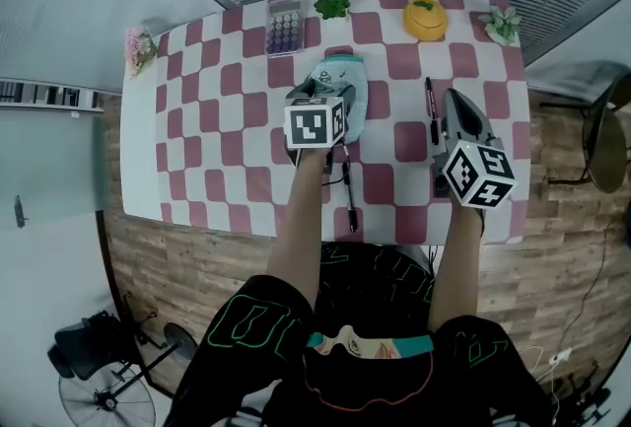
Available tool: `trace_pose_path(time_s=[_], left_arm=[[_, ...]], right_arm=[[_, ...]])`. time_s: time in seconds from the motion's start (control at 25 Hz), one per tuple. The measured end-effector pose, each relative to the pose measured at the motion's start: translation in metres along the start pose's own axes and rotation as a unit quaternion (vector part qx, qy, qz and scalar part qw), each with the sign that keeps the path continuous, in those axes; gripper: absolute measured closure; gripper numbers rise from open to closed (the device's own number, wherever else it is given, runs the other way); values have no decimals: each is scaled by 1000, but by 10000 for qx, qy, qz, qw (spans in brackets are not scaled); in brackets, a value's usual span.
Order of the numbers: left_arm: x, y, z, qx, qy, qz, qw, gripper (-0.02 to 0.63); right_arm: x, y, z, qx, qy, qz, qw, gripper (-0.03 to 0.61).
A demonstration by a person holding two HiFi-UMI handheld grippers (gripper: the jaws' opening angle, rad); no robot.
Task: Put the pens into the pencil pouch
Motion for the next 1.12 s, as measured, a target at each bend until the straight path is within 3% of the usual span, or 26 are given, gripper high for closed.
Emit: trace_pose_path(time_s=[0.16, 0.36, 0.48, 0.56, 0.64, 0.8, 1.12], left_arm=[[1, -12, 3, -142, -95, 264, 9995, 293], [0, -16, 2, -439, -523, 501, 9964, 319], [1, -18, -1, -404, -642, 610, 9953, 336], [1, -18, -4, -346, -776, 638, 9943, 366], [0, -18, -9, -319, -946, 654, 9928, 435], [-1, -15, -15, -306, -1195, 649, 9902, 560], [2, -7, -15, 14, -1209, 115, 9926, 595]], right_arm=[[2, -3, -2, 23, -30, 40, 10000, 577], [4, -7, -1, 9, -47, 73, 10000, 577], [5, -9, 0, -17, -42, 91, 9999, 575], [5, -11, 2, -40, -26, 101, 9999, 577], [5, -11, 4, -55, -5, 109, 9999, 577], [3, -9, 6, -57, 39, 118, 9999, 577], [0, 1, 7, -79, 165, 100, 9998, 577]])
Point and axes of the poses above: the fingertips, and each gripper's own axes: y backward along the fingers, z to its left, x out of its underside, the point moved 3 cm from there along y, backward along the fingers, and after that the axes turned 9 degrees about z, right-handed, at the moved point
